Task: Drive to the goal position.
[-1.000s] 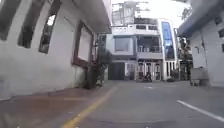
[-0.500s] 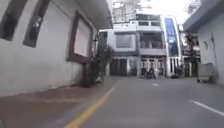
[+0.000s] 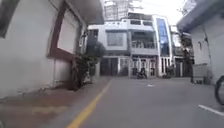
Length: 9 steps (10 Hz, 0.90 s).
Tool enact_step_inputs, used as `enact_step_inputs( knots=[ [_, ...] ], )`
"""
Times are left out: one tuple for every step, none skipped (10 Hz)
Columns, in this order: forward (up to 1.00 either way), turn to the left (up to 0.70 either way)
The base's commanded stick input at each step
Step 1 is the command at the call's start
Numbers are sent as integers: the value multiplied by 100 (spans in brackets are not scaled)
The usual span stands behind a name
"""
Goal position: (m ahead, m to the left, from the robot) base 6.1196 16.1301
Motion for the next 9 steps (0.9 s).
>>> enact_step_inputs(
  knots=[
    [100, 0],
    [100, 0],
    [100, 0],
    [100, 0],
    [100, 0],
    [100, 0],
    [100, 0],
    [100, 0],
    [100, 0]
  ],
)
